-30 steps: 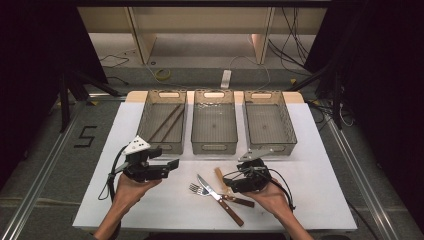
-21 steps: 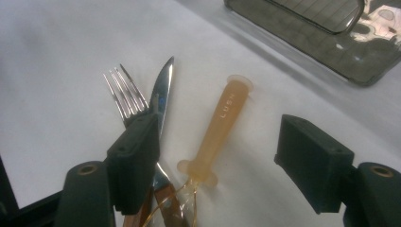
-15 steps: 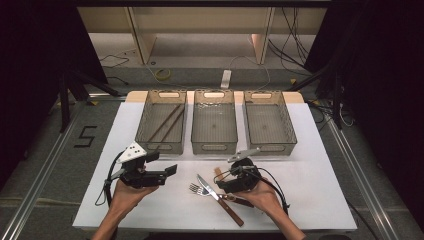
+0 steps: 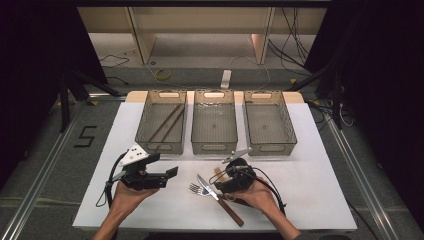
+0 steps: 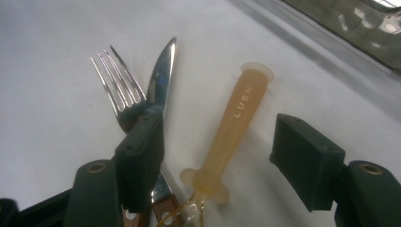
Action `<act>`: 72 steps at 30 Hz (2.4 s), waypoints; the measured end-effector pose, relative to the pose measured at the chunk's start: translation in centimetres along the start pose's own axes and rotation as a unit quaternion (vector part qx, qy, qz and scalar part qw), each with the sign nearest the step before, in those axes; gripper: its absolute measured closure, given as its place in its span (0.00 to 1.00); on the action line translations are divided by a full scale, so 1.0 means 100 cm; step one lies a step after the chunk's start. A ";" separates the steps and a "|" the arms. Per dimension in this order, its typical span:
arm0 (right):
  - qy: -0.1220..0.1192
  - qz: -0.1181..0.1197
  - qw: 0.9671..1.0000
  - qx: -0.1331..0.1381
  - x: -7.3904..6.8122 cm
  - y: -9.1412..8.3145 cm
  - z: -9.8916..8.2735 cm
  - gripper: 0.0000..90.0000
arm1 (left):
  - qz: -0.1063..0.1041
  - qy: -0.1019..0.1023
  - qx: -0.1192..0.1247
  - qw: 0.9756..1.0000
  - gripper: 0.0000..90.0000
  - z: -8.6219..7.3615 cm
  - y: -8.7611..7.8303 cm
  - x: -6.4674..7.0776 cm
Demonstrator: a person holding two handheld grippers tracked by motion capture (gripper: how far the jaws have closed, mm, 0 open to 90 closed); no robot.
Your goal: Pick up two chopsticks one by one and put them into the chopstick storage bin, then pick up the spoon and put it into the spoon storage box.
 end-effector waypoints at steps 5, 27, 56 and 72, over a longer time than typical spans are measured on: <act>-0.004 -0.014 1.000 -0.011 0.003 0.004 -0.002 0.45 | -0.003 0.006 0.003 1.000 0.17 0.001 0.000 0.003; -0.041 -0.041 0.997 -0.043 0.011 0.010 -0.006 0.70 | -0.004 0.026 -0.004 1.000 0.17 -0.001 0.001 0.008; -0.067 -0.025 0.997 -0.036 0.011 0.002 0.001 0.86 | 0.002 0.028 -0.003 1.000 0.17 -0.002 -0.001 0.005; -0.052 -0.044 0.997 0.028 0.035 -0.026 0.036 0.86 | 0.004 0.019 0.015 1.000 0.17 0.001 -0.002 0.002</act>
Point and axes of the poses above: each handheld gripper's, and its own axes: y roughly forward along the jaws, z roughly out of its top, x roughly to its right, the point moved 8 cm from there along y, roughly forward along the jaws, and after that the axes turned 15 degrees about x, right-handed, at the moved point
